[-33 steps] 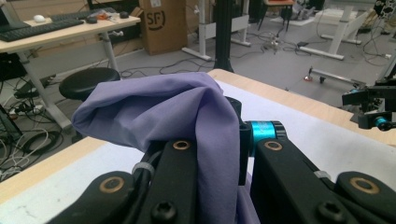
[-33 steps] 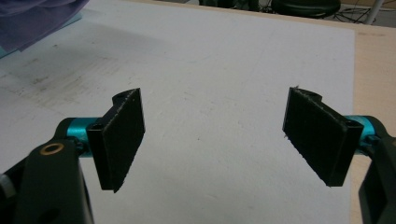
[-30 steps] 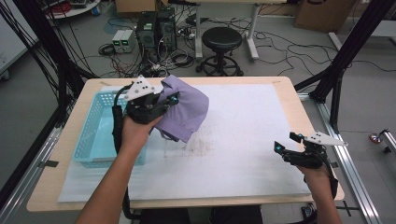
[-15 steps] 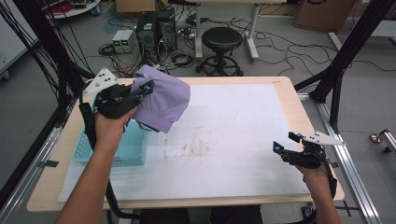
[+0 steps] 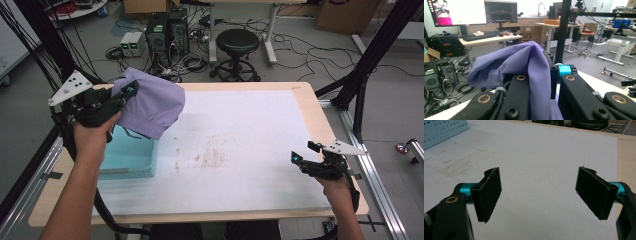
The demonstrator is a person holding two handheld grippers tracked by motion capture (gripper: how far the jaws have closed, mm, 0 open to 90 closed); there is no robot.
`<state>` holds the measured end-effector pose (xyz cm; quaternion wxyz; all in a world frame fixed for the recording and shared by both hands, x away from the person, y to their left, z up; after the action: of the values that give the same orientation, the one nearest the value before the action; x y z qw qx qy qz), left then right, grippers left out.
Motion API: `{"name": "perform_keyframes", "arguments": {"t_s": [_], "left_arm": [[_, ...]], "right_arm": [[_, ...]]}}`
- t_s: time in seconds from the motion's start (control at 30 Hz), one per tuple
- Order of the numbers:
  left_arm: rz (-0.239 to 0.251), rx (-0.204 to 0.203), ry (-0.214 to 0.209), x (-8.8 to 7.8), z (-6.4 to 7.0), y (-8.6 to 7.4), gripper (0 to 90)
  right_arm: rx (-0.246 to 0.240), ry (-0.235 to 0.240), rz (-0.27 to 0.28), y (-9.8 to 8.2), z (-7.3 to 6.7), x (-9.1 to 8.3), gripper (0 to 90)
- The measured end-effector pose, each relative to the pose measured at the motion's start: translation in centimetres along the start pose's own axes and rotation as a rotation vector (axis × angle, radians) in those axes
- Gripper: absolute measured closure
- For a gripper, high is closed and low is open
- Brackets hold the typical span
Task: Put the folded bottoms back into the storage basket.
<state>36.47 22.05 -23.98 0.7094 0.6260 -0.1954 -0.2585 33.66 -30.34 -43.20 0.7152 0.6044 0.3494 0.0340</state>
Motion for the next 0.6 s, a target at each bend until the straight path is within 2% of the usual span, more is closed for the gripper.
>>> {"name": "perform_keyframes", "arguments": {"t_s": [0.33,0.6], "left_arm": [[0.004,-0.035,0.052,-1.5,-2.1,-0.8,85.2],[-0.006,-0.073,0.089,-2.4,-3.9,-2.3,85.2]], "right_arm": [[0.000,0.001,-0.004,0.0,-0.1,0.1,21.0],[-0.006,0.002,-0.005,0.0,-0.2,0.2,21.0]]}}
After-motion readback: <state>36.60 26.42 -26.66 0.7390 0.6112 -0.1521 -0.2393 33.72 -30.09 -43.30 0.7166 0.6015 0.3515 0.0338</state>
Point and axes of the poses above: each handheld gripper's, and its own axes: x roughly forward along the jaws, y roughly out of its top, z roughly to its right, the point moved 6 cm from there along x, roughly forward along the jaws, and after that the axes turned 6 degrees about -x, right-handed, at the moved point
